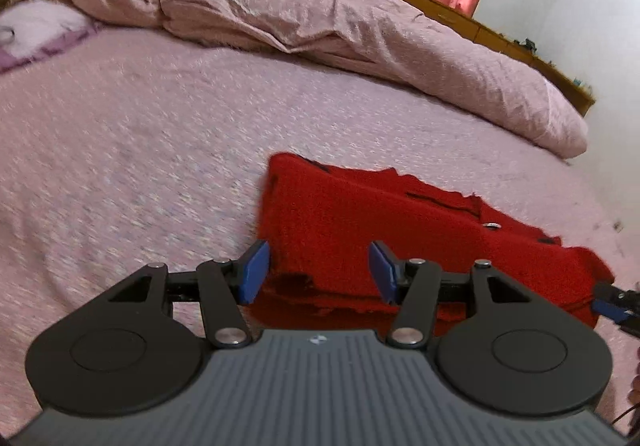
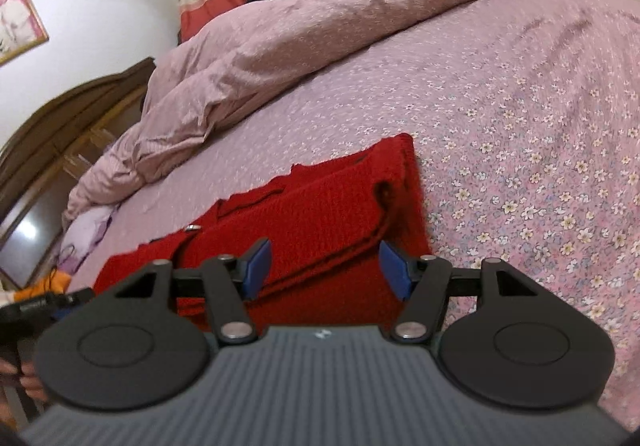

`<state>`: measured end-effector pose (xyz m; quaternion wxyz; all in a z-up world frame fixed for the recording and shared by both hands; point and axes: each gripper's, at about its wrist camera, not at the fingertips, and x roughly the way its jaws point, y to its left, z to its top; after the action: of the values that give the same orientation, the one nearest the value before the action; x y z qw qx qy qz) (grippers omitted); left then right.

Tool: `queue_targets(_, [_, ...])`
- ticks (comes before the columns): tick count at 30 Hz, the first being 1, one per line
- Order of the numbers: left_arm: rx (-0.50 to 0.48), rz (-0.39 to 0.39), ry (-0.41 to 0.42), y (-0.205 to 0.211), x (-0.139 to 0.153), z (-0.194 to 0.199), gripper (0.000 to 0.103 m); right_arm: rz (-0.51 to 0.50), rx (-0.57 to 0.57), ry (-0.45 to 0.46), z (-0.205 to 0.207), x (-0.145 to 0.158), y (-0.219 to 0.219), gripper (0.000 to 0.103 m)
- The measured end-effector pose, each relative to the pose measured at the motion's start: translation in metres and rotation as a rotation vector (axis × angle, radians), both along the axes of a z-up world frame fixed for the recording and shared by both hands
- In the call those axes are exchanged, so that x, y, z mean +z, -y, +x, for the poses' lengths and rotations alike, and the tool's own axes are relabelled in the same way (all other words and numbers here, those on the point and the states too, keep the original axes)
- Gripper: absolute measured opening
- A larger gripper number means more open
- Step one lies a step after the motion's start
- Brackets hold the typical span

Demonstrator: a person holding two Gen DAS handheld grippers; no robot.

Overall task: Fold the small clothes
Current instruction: 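Move both open grippers to the folded edge of the cardigan, then grasp the folded edge with both grippers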

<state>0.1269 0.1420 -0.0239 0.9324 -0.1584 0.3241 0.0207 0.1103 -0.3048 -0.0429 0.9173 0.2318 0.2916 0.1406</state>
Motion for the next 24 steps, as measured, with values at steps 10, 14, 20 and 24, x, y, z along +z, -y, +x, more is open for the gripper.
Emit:
queue_targets(10, [0.026, 0.032, -0.017, 0.002, -0.007, 0.006, 0.055, 0.012, -0.031, 0.005, 0.013, -0.004, 0.002, 0.063])
queue_targets(14, [0.017, 0.025, -0.001, 0.002, -0.007, 0.003, 0.044, 0.013, -0.043, -0.012, 0.018, -0.009, 0.002, 0.062])
queue_targets(20, [-0.018, 0.038, 0.024, 0.011, -0.006, 0.0, 0.041, 0.023, -0.051, -0.003, 0.022, -0.008, 0.002, 0.062])
queue_targets(24, [0.062, 0.087, 0.015, 0.008, -0.011, 0.0, 0.042, 0.022, -0.05, -0.002, 0.022, -0.009, 0.002, 0.061])
